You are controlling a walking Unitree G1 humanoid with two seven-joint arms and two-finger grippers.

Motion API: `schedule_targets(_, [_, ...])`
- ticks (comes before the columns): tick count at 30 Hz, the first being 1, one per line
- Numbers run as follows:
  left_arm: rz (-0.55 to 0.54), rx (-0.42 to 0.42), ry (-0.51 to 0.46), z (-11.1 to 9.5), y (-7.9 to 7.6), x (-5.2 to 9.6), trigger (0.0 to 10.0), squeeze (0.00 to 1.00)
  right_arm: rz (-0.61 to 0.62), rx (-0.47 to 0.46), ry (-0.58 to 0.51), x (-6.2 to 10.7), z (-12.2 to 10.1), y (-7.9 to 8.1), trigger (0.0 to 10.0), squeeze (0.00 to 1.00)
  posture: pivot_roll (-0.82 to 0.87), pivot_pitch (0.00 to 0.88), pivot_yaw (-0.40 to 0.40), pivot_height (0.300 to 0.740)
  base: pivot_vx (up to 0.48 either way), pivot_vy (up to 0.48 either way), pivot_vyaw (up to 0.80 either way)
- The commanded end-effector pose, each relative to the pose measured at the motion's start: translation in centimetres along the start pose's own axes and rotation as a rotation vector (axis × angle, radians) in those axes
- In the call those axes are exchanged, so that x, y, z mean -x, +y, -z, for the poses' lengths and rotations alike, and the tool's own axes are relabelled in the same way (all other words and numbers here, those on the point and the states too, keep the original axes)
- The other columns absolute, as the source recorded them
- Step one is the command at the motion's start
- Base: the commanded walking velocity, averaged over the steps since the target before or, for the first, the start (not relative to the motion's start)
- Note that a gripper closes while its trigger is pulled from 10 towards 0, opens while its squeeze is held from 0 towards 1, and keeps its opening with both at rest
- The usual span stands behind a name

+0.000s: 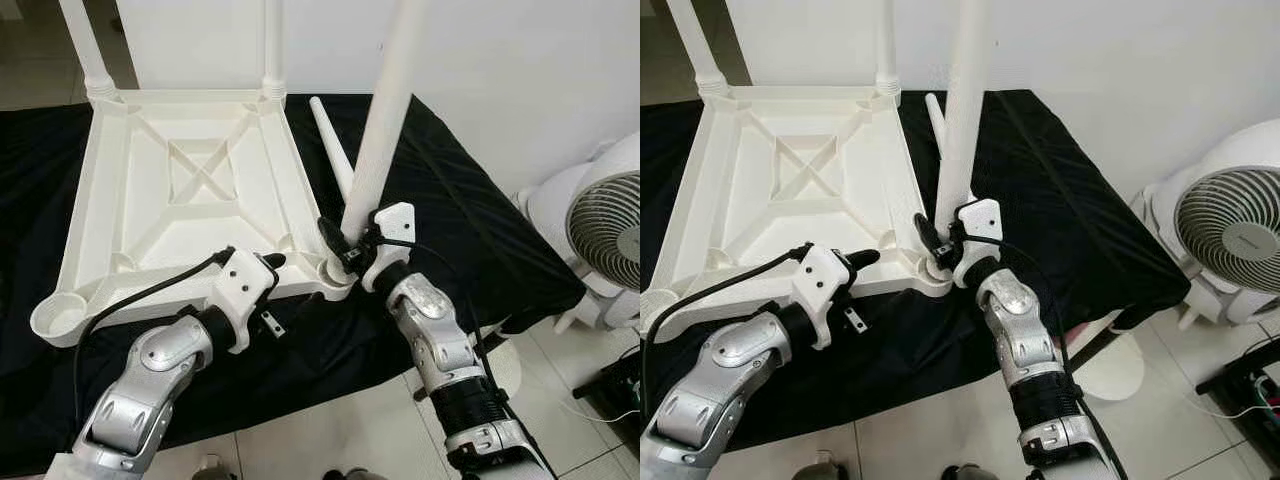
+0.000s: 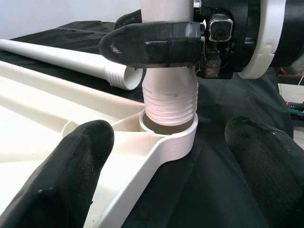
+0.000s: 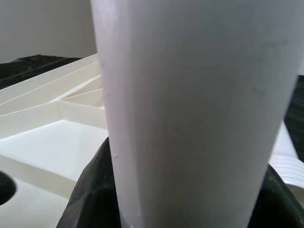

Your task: Building children table

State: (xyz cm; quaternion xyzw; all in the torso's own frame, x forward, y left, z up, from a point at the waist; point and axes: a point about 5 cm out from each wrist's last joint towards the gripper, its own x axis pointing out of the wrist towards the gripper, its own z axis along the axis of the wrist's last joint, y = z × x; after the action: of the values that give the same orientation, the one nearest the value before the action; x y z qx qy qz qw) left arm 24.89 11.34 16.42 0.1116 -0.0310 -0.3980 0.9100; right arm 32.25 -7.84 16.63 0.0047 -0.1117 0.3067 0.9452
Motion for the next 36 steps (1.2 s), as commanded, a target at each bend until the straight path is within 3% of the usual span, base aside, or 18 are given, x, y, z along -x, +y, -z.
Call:
schedule_targets(1, [-0.026, 0.014, 0.007, 0.2, 0.1, 0.2, 10.0, 0.00, -0.028, 0.008, 0.024, 0.0, 0.2, 0.1, 10.0, 0.00, 0.15, 0.063, -0.113, 0.740, 0.000, 0.000, 0.00])
schedule_targets(14, [-0.077, 0.016, 0.048, 0.5, 0.5, 0.4, 10.0, 0.00, -0.026, 0.016, 0.058, 1.1, 1.2, -0.7, 10.0, 0.00, 0.16, 0.058, -0.105, 0.740, 0.000, 0.000, 0.00])
schedule_targets(23, [-0.084, 0.020, 0.042, 0.3, 0.7, 0.4, 10.0, 0.00, -0.083, 0.011, 0.012, 1.9, 1.4, -0.3, 10.0, 0.00, 0.16, 0.062, -0.097, 0.740, 0.000, 0.000, 0.00])
schedule_targets(26, [-0.083, 0.017, 0.037, 0.1, 0.8, 0.4, 10.0, 0.00, -0.116, 0.001, -0.001, 1.9, 1.7, -0.2, 10.0, 0.00, 0.16, 0.065, -0.096, 0.740, 0.000, 0.000, 0.00])
schedule_targets(36, [-0.090, 0.013, 0.031, -0.3, 1.1, 0.8, 10.0, 0.00, -0.064, 0.007, 0.045, 0.7, 2.4, -1.1, 10.0, 0.00, 0.17, 0.066, -0.098, 0.740, 0.000, 0.000, 0.00])
